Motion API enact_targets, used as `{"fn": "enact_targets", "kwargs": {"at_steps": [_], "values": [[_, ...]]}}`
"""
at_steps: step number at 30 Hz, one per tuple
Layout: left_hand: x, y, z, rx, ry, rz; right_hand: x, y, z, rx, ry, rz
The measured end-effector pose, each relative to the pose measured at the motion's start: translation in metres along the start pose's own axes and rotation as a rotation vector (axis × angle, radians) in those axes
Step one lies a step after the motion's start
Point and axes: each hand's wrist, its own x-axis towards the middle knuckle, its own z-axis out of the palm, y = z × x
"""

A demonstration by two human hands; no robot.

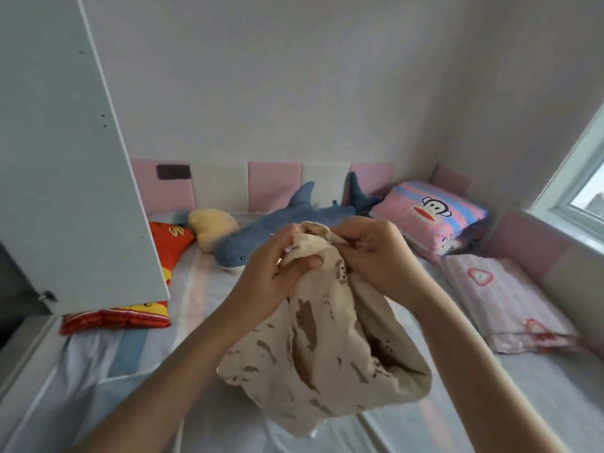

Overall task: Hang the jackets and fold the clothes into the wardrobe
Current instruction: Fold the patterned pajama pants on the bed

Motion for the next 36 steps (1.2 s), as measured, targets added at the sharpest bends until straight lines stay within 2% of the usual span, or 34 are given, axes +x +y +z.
{"fn": "enact_targets", "kwargs": {"at_steps": [3, 7, 9, 10, 12, 13, 15, 17, 20, 23, 24, 25, 28, 29, 33, 36], "values": [[0.016, 0.016, -0.004, 0.017, 0.028, 0.047, 0.012, -0.017, -0.012, 0.02, 0.041, 0.068], [0.028, 0.025, -0.011, 0.073, 0.089, 0.074, 0.017, -0.036, -0.034, 0.227, -0.149, 0.222], [0.03, 0.02, -0.018, 0.097, 0.149, 0.048, 0.012, -0.038, -0.051, 0.281, -0.276, 0.239], [0.031, 0.017, -0.022, 0.105, 0.191, 0.038, 0.011, -0.037, -0.059, 0.163, -0.38, 0.237], [0.036, 0.014, -0.028, 0.107, 0.247, 0.005, 0.009, -0.032, -0.066, -0.23, -0.595, 0.297], [0.039, 0.014, -0.031, 0.116, 0.261, -0.002, 0.009, -0.027, -0.064, -0.416, -0.646, 0.307], [0.047, 0.013, -0.034, 0.139, 0.264, -0.022, 0.013, -0.016, -0.059, -0.645, -0.556, 0.27], [0.061, 0.016, -0.041, 0.145, 0.252, -0.057, 0.025, -0.014, -0.06, -0.756, -0.399, 0.251], [0.087, 0.031, -0.06, 0.154, 0.253, -0.036, 0.056, -0.024, -0.077, -0.776, -0.211, 0.223], [0.121, 0.058, -0.088, 0.152, 0.326, 0.083, 0.084, -0.039, -0.093, -0.714, 0.154, 0.0], [0.135, 0.064, -0.098, 0.153, 0.341, 0.111, 0.096, -0.042, -0.099, -0.672, 0.224, -0.087], [0.141, 0.061, -0.102, 0.168, 0.327, 0.094, 0.102, -0.035, -0.099, -0.653, 0.204, -0.108], [0.157, 0.05, -0.106, 0.232, 0.251, -0.017, 0.118, -0.028, -0.098, -0.754, 0.02, -0.014], [0.158, 0.044, -0.105, 0.251, 0.243, -0.039, 0.119, -0.026, -0.094, -0.761, 0.023, -0.026], [0.175, 0.057, -0.121, 0.316, 0.351, 0.092, 0.13, -0.039, -0.103, -0.642, 0.259, -0.215], [0.185, 0.073, -0.123, 0.373, 0.359, 0.158, 0.139, -0.048, -0.116, -0.524, 0.311, -0.236]]}}
